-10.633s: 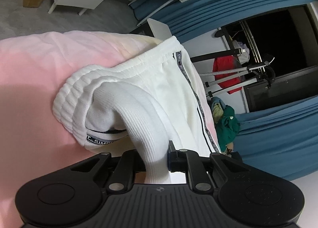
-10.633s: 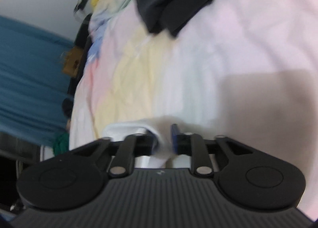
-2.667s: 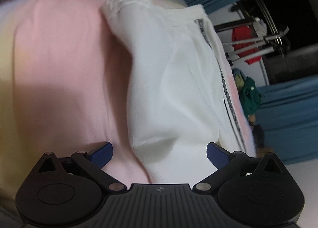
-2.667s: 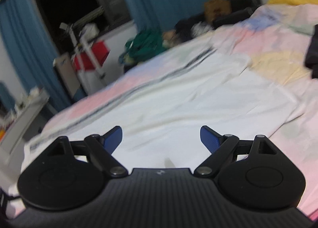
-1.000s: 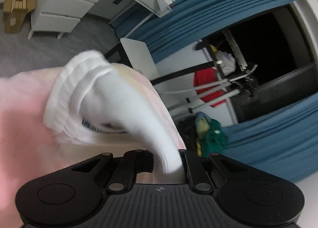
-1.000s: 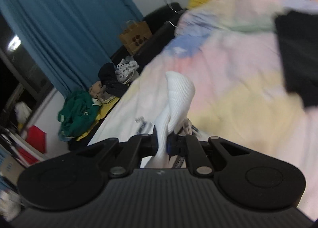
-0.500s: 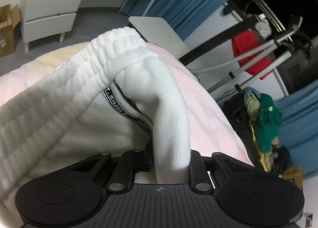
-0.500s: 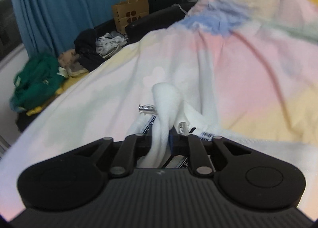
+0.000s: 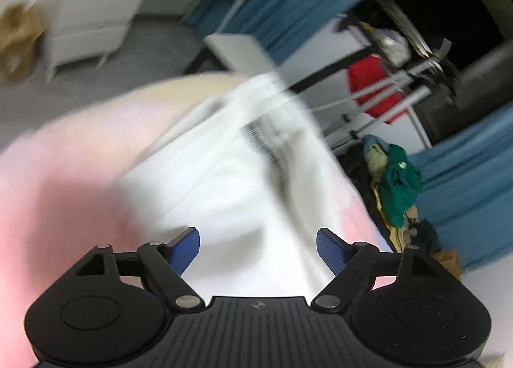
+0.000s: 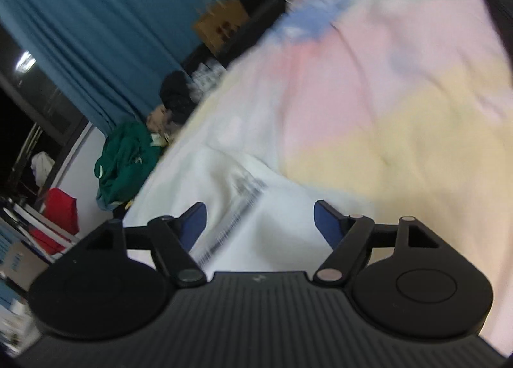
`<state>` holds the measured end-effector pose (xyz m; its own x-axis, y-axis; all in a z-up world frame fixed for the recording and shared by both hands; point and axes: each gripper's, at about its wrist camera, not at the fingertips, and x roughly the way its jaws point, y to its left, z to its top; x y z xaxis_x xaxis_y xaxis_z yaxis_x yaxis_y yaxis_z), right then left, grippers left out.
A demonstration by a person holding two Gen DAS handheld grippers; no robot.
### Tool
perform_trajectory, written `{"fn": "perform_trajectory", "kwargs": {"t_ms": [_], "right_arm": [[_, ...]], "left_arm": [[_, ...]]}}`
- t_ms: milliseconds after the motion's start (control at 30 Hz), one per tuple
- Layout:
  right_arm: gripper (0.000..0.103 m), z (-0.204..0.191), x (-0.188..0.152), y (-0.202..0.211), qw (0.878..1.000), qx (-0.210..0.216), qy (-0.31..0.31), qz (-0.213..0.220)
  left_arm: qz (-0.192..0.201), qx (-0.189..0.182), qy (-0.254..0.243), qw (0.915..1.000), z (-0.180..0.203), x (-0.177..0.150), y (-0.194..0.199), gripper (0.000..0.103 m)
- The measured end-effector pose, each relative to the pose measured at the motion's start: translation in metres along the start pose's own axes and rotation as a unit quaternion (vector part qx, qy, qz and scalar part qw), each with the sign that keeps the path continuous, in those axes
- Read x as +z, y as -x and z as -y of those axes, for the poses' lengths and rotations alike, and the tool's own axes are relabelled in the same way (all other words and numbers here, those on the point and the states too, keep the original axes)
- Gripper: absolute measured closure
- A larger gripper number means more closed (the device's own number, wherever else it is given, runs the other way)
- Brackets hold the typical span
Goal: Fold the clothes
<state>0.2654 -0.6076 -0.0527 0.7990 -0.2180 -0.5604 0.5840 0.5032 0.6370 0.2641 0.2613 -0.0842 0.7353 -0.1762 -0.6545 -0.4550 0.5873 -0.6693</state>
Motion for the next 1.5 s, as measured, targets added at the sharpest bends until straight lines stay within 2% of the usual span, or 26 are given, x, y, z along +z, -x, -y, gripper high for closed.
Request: {"fn": "perform_trajectory", "kwargs": {"t_ms": [133,200,300,433,467,533,567,600,633,767,967,1133,1233,1333,1500], "right_arm": [[0.025,0.035,-0.021,0.002,0.995,0.012,-0.049,-0.082],[0.025,0.046,-0.032,-0.004,0.991,0.021,-0.08,-0.101],[0.025,0.05,-0.042,-0.016,0.991,0.035,-0.096,-0.083],[0.027,0.039,-0.043,-0.035,0.996,0.037,-0.071,-0.039],[0.035,0.036,-0.041,-0.04,0.997,0.032,-0.064,-0.027],[0.062,0.03,-0.038,-0.042,0.998,0.019,-0.052,-0.002],[0.081,0.027,-0.036,-0.044,0.999,0.012,-0.047,0.011],[0.088,0.024,-0.035,-0.044,0.999,0.007,-0.041,0.023],[0.089,0.021,-0.035,-0.038,0.999,0.011,-0.033,0.036],[0.092,0.004,-0.03,-0.008,0.998,0.015,-0.011,0.063],[0.092,0.003,-0.03,0.048,0.998,0.029,-0.032,0.047],[0.092,0.038,-0.057,0.095,0.996,0.038,-0.077,0.009],[0.093,0.067,-0.078,0.12,0.995,0.029,-0.094,-0.02],[0.093,0.095,-0.087,0.134,0.988,0.025,-0.141,-0.053],[0.093,0.106,-0.093,0.136,0.989,0.019,-0.13,-0.063]], "left_arm": [[-0.022,-0.003,0.078,0.9967,-0.046,-0.019,-0.004,0.022],[-0.026,-0.012,0.097,0.9949,-0.056,-0.023,-0.015,0.022],[0.004,-0.024,0.09,0.9957,-0.055,-0.023,-0.029,0.023],[0.052,-0.023,0.073,0.9957,-0.046,-0.015,-0.047,0.042],[0.061,-0.017,0.072,0.9954,-0.043,-0.014,-0.052,0.049],[0.07,-0.011,0.069,0.9951,-0.039,-0.01,-0.06,0.076],[0.073,-0.009,0.065,0.9952,-0.036,-0.009,-0.062,0.081],[0.077,-0.007,0.058,0.9953,-0.033,-0.007,-0.06,0.087],[0.079,-0.008,0.054,0.9954,-0.03,-0.005,-0.053,0.089],[0.084,-0.02,0.046,0.9952,-0.017,0.009,-0.014,0.092],[0.08,-0.033,0.025,0.9959,0.002,0.028,0.065,0.093],[0.069,-0.014,0.026,0.9972,-0.048,0.032,0.155,0.092],[0.044,-0.001,0.038,0.9983,-0.09,0.036,0.195,0.092],[0.018,0.006,0.028,0.9994,-0.131,0.03,0.21,0.091],[0.001,0.001,-0.012,0.9999,-0.164,0.013,0.209,0.086]]}}
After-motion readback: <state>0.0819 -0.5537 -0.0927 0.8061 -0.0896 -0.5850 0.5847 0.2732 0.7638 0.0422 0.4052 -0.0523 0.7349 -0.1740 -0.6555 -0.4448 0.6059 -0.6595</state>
